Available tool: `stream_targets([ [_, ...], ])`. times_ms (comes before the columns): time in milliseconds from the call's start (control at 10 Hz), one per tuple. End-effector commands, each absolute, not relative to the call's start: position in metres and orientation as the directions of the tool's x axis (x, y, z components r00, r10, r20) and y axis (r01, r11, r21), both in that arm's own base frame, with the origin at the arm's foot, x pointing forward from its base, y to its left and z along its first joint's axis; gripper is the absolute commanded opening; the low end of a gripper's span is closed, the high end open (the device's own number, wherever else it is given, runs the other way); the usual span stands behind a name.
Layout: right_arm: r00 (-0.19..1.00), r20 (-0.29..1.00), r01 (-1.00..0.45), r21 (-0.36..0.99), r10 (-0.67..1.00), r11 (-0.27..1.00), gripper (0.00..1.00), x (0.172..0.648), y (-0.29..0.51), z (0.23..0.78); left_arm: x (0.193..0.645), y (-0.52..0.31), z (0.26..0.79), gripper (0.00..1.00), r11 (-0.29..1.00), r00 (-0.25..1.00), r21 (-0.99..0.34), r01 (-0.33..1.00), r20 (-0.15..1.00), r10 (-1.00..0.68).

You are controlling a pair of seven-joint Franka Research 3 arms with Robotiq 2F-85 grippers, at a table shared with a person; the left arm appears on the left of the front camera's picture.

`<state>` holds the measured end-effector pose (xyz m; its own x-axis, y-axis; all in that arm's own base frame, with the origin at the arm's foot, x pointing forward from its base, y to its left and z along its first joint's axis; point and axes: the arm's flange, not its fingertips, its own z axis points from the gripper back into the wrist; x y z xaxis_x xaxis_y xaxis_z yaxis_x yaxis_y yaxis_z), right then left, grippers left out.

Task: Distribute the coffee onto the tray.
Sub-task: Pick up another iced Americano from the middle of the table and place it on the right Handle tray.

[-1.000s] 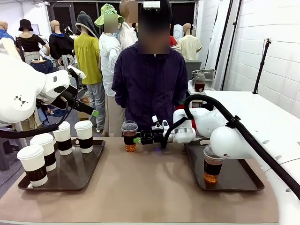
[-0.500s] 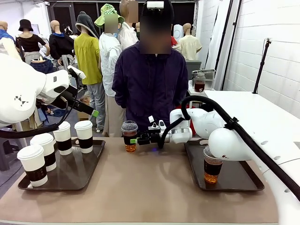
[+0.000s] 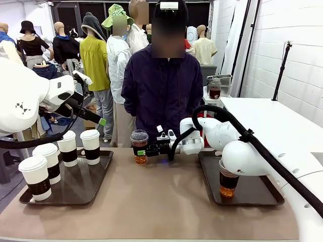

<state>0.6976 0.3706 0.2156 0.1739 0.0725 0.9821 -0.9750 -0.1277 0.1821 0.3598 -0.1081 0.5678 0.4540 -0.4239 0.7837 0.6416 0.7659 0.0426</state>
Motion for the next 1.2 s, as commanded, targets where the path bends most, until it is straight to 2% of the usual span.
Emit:
stream_targets([
  [0,0.164,0.984,-0.977,0.173,0.077,-0.129,0.6,0.708,0.374,0.22,0.361,-0.107,0.567,1.0,0.765,0.455,0.038,0.643,0.785,-0.421],
  [500,0.2,0.977,-0.968,0.209,0.074,-0.141,0.6,0.702,0.37,0.236,0.361,-0.107,0.567,1.0,0.765,0.455,0.038,0.643,0.785,-0.421],
  [1100,0.229,0.971,-0.947,0.24,0.072,-0.212,0.6,0.673,0.312,0.332,0.361,-0.107,0.567,1.0,0.765,0.455,0.038,0.643,0.785,-0.421],
])
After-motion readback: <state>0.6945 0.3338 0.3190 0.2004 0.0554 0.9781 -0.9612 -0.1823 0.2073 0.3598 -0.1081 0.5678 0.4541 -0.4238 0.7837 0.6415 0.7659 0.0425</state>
